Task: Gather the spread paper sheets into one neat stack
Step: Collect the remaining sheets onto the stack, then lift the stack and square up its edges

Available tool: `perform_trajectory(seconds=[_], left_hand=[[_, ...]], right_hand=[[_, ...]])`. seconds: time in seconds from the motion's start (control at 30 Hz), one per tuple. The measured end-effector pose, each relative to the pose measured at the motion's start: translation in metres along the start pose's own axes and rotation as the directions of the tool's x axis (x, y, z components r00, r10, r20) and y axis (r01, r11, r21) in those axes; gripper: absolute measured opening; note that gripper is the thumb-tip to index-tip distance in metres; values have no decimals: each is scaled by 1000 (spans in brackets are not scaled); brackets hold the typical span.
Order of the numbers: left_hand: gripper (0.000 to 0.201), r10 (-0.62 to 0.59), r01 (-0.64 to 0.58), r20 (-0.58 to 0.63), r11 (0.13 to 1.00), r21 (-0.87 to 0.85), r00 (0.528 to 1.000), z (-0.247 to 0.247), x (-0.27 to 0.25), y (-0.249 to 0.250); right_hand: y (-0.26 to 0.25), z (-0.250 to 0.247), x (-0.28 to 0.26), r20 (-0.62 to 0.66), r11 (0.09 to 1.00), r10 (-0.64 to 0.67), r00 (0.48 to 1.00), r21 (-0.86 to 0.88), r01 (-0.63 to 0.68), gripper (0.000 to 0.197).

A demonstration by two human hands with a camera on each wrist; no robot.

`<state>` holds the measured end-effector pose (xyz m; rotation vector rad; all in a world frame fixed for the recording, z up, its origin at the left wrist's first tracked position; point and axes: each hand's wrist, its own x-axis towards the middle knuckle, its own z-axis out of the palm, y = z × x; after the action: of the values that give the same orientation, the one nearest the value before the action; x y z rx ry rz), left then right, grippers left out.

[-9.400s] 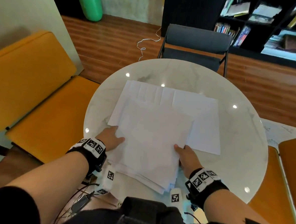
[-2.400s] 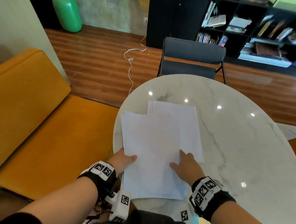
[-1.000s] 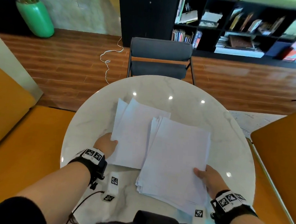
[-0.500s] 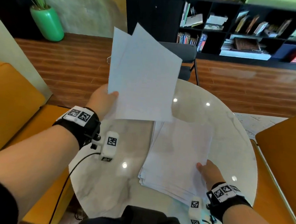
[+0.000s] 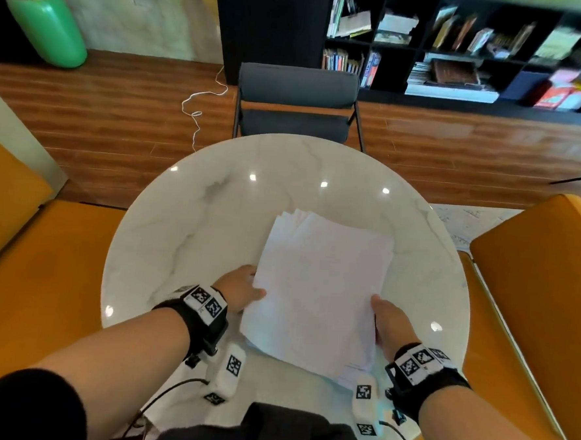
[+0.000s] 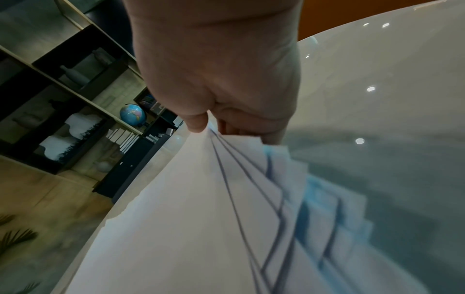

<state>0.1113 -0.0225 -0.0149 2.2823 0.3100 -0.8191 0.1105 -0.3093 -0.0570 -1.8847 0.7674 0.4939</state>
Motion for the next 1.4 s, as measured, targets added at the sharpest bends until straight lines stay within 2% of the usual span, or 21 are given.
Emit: perform_trajectory(seconds=[0.03,0.1,0.23,0.37,0.43,0.5,0.53,0.63,0.7,0.8,0.9,0.97,1.0,1.07,1.13,1.23,1.3,1.4], left_hand=[[73,-27,27,8,1000,11,1000,3,4,0],[82,-62,63,-23,998,17,998,4,8,3],[84,-102,103,-17,994,48,995,6,17,19],[91,-87,83,17,984,160,996,28,20,34],[95,-82,78,13,980,181,997,36,20,37],[94,-81,77,20,987,139,997,34,20,35],[92,-82,79,30,992,93,996,31,21,32],[86,-52,57,67,996,-74,996,17,20,19],[84,-17,28,57,978,-205,998,10,18,13],[81,-20,38,42,861,-507,999,-5,8,11],[67,53,36,93,653,-756,994,-26,-6,9],[32,104,23,93,535,-845,990,-41,-16,12],[22,117,15,86,504,-863,989,-48,-20,15],[22,120,-29,36,497,-867,992,-59,-28,25],[30,96,-103,-59,574,-813,994,-64,-34,36],[44,121,-269,-257,678,-684,959,-65,-42,48],[36,159,-360,-348,671,-648,924,-69,-50,51],[19,198,-462,-441,613,-641,875,-77,-60,50]], right_hand=[[1,-1,5,-11,1000,26,1000,10,-26,45],[0,-2,9,-4,996,10,1000,-86,-10,48],[-8,-2,1,9,992,-14,1000,-128,15,52],[-8,7,2,43,999,-21,999,-48,23,70],[-6,10,5,53,995,-62,997,87,57,55],[-3,9,7,74,971,-81,994,232,62,37],[-2,9,7,95,955,-80,992,293,49,36],[-1,10,9,181,910,-102,978,415,18,55],[-8,10,8,204,883,-145,968,468,34,58],[-28,3,-3,256,851,-239,937,519,75,52],[-51,-6,-15,322,811,-330,887,577,92,51],[-66,-12,-24,382,811,-372,846,577,96,52],[-73,-14,-28,415,827,-384,824,551,108,51],[-88,-12,-38,459,860,-401,793,487,153,50],[-98,-4,-47,409,862,-428,806,453,228,48],[-113,9,-60,199,812,-492,848,457,364,34],[-122,13,-65,54,773,-511,858,465,431,25],[-133,11,-73,-34,719,-555,831,483,499,15]])
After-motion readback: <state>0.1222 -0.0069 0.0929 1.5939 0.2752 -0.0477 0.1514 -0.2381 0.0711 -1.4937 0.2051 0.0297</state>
